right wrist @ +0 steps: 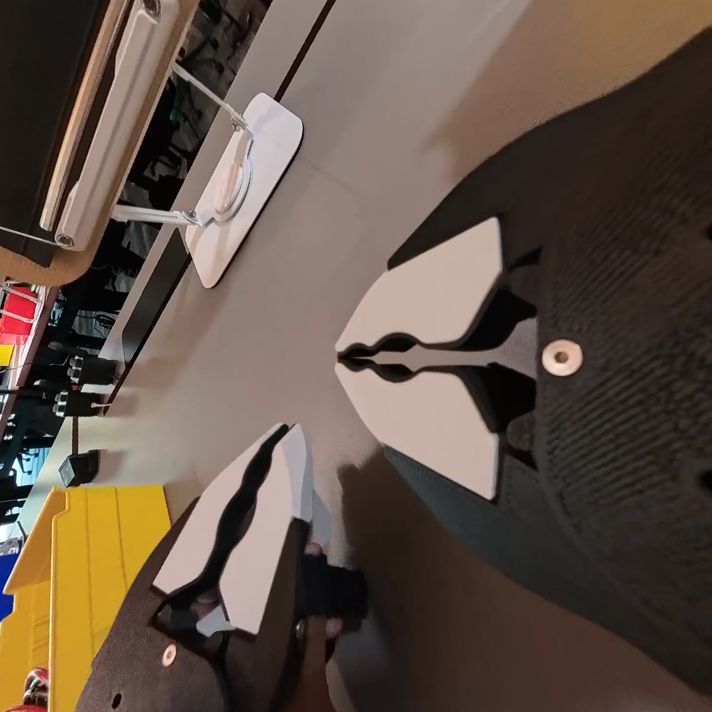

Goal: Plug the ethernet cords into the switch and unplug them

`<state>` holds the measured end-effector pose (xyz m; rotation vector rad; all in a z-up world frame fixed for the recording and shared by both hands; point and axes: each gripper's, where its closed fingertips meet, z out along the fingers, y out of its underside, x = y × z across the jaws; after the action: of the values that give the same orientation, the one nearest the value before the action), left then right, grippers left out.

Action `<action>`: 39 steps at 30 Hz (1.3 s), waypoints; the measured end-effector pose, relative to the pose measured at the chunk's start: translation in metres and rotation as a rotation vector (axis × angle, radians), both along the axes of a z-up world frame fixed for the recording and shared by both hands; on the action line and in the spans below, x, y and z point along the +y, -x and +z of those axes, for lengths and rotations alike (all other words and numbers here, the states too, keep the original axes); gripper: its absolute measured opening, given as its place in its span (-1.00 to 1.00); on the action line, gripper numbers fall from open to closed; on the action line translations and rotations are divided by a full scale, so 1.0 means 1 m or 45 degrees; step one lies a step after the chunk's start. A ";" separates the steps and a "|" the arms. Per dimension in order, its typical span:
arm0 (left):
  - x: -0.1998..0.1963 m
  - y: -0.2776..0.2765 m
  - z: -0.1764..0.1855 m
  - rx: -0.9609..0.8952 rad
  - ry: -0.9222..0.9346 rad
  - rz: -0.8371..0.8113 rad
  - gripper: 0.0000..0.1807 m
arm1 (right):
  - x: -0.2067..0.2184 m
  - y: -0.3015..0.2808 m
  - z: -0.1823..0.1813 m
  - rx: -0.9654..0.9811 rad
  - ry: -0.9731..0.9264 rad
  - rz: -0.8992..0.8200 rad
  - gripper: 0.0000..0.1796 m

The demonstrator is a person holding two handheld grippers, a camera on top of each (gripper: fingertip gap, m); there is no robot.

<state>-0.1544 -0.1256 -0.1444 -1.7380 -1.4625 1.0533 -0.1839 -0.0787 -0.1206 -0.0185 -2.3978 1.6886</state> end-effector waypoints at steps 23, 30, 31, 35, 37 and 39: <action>-0.012 -0.005 -0.018 -0.151 -0.018 0.064 -0.89 | 0.011 -0.098 0.037 -0.741 0.042 0.389 -0.86; -0.013 -0.004 -0.020 -0.172 -0.027 0.077 -0.86 | 0.093 -0.108 0.037 -0.004 0.005 0.180 -0.84; -0.013 -0.004 -0.021 -0.178 -0.011 0.077 -0.86 | 0.105 -0.105 0.036 -0.003 0.003 0.155 -0.85; -0.011 -0.003 -0.027 -0.224 0.077 0.075 -0.85 | 0.164 -0.046 0.077 0.106 0.242 -0.219 -0.88; -0.010 -0.003 -0.031 -0.258 0.117 0.074 -0.84 | 0.192 -0.021 0.104 0.104 0.388 -0.334 -0.89; -0.010 -0.002 -0.034 -0.282 0.142 0.079 -0.83 | 0.207 -0.003 0.107 0.044 0.411 -0.398 -0.79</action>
<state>-0.1522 -0.1358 -0.1787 -1.9507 -1.6293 1.0170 -0.1812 0.1282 -0.0139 -0.3885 -1.9485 1.8756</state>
